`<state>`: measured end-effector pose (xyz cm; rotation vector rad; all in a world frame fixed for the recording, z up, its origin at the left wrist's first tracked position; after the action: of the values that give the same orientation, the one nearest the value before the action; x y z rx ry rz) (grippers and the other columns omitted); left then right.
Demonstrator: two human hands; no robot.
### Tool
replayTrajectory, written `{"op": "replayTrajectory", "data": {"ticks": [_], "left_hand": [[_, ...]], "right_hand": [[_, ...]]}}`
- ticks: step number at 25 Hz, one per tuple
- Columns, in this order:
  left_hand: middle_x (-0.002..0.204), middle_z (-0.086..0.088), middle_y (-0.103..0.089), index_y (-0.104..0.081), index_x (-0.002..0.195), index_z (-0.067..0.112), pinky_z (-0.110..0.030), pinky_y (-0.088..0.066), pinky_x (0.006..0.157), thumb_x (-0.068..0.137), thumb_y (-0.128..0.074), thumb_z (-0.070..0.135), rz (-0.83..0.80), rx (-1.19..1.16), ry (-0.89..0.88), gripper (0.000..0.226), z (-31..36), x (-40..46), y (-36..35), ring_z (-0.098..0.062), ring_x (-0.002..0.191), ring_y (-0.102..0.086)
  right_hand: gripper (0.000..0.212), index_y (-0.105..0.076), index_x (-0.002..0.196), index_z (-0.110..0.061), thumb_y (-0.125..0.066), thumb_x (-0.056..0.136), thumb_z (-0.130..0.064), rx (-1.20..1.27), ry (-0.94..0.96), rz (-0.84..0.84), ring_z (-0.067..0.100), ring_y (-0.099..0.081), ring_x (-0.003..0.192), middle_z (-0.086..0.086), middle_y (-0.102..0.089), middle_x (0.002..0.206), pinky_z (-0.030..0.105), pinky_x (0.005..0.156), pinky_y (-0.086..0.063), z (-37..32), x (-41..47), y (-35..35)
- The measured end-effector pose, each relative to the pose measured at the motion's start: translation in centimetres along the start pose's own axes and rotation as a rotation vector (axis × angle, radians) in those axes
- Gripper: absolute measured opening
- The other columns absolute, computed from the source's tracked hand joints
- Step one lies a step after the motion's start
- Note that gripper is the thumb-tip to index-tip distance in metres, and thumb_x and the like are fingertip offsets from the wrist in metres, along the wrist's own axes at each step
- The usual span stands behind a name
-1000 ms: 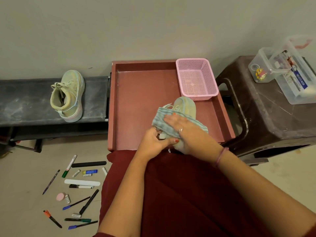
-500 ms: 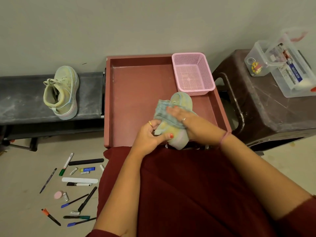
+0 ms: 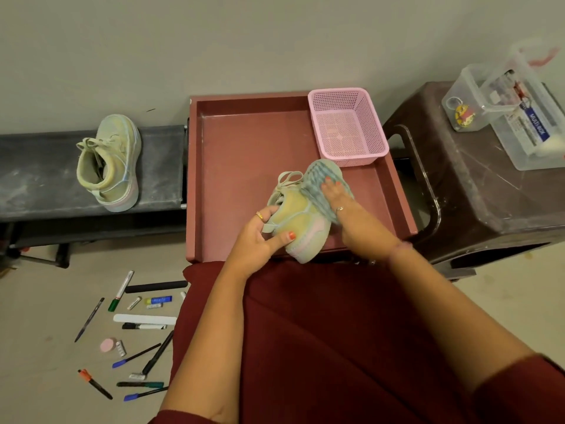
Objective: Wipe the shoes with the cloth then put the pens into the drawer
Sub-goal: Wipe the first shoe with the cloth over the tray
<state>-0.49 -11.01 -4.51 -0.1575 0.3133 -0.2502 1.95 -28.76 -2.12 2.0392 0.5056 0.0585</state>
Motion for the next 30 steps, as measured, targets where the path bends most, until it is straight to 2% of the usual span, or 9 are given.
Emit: {"op": "replayTrajectory", "data": {"ticks": [4, 6, 9, 13, 18, 20, 24, 27, 30], "left_hand": [[0.101, 0.002, -0.066, -0.05, 0.126, 0.007, -0.019, -0.054, 0.069, 0.085, -0.063, -0.007, 0.021, 0.015, -0.009, 0.045, 0.0, 0.3, 0.8, -0.003, 0.083, -0.066], [0.094, 0.005, -0.069, -0.053, 0.121, 0.01, -0.022, -0.054, 0.069, 0.084, -0.066, -0.007, 0.025, -0.007, -0.007, 0.043, -0.1, 0.5, 1.8, -0.005, 0.08, -0.066], [0.095, 0.0, -0.069, -0.056, 0.112, 0.013, -0.026, -0.056, 0.074, 0.075, -0.069, 0.004, -0.003, -0.076, 0.01, 0.041, -0.3, 0.5, 2.5, -0.012, 0.086, -0.066], [0.086, 0.004, -0.069, -0.061, 0.102, 0.011, -0.02, -0.051, 0.067, 0.08, -0.075, 0.022, 0.092, 0.026, -0.02, 0.028, 0.0, 0.7, 2.4, -0.008, 0.078, -0.063], [0.077, 0.008, -0.067, -0.064, 0.087, 0.019, -0.019, -0.048, 0.06, 0.085, -0.072, 0.025, 0.264, 0.118, -0.041, 0.01, -0.1, 1.0, 2.7, -0.005, 0.068, -0.06], [0.073, 0.007, -0.064, -0.063, 0.083, 0.018, -0.021, -0.046, 0.059, 0.087, -0.071, 0.027, 0.32, 0.146, -0.056, 0.012, -0.2, 0.8, 3.0, -0.006, 0.066, -0.057], [0.068, 0.003, -0.054, -0.055, 0.074, 0.016, -0.029, -0.041, 0.058, 0.083, -0.068, 0.033, 0.365, 0.115, -0.045, 0.023, -1.1, 0.6, 3.5, -0.011, 0.064, -0.048], [0.066, 0.006, -0.052, -0.053, 0.072, 0.018, -0.025, -0.039, 0.055, 0.086, -0.067, 0.026, 0.375, 0.139, -0.035, 0.022, -1.3, 0.2, 3.5, -0.009, 0.061, -0.046], [0.067, 0.006, -0.053, -0.052, 0.069, 0.024, -0.021, -0.039, 0.053, 0.087, -0.068, 0.019, 0.363, 0.194, -0.054, 0.024, -1.1, -0.1, 3.3, -0.008, 0.061, -0.047]], "right_hand": [[0.076, 0.0, 0.149, -0.008, -0.048, 0.09, 0.0, 0.005, -0.156, 0.047, 0.024, 0.009, 0.146, 0.01, 0.006, 0.158, 0.043, 0.12, -0.004, -0.3, 2.2, -0.4], [0.078, 0.001, 0.149, -0.005, -0.044, 0.086, 0.007, 0.093, -0.078, 0.077, 0.024, 0.015, 0.145, 0.011, 0.009, 0.157, 0.041, 0.12, 0.001, -4.3, -0.3, -2.4], [0.084, 0.0, 0.15, -0.007, -0.035, 0.079, 0.019, 0.15, 0.022, 0.095, 0.014, 0.017, 0.143, 0.003, 0.012, 0.157, 0.027, 0.118, 0.003, -7.2, -3.2, -3.8], [0.08, -0.003, 0.149, -0.004, -0.037, 0.08, 0.016, 0.021, -0.067, 0.148, 0.019, 0.012, 0.145, 0.01, 0.006, 0.158, 0.034, 0.12, 0.0, -4.3, -0.1, -2.7], [0.07, 0.0, 0.149, -0.002, -0.04, 0.091, 0.004, -0.023, -0.281, 0.135, 0.025, 0.008, 0.146, 0.014, 0.005, 0.158, 0.036, 0.12, 0.0, -0.4, 3.8, -0.2], [0.07, -0.001, 0.148, -0.001, -0.041, 0.091, 0.002, 0.042, -0.247, 0.161, 0.026, 0.011, 0.146, 0.015, 0.007, 0.157, 0.037, 0.12, 0.001, -2.3, 2.6, -1.3], [0.078, 0.001, 0.149, -0.005, -0.038, 0.084, 0.013, 0.047, -0.097, 0.122, 0.02, 0.016, 0.145, 0.007, 0.014, 0.157, 0.034, 0.12, -0.002, -8.2, -2.2, -4.6], [0.068, -0.004, 0.149, -0.003, -0.035, 0.09, 0.006, -0.117, -0.131, 0.219, 0.026, 0.007, 0.146, 0.013, 0.004, 0.158, 0.037, 0.12, -0.001, -5.6, 0.9, -2.6], [0.068, -0.007, 0.15, -0.005, -0.037, 0.09, 0.005, -0.147, -0.263, 0.147, 0.026, 0.001, 0.147, 0.014, -0.003, 0.158, 0.032, 0.118, 0.001, -0.8, 5.6, -0.4]]}}
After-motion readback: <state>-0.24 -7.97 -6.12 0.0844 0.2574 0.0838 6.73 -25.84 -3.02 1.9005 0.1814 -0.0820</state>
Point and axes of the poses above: each hand's wrist, its own x-axis towards the middle knuckle, its own y-axis out of the back of the hand, z = x × y, the point moved 7 cm from there along x, towards the middle knuckle
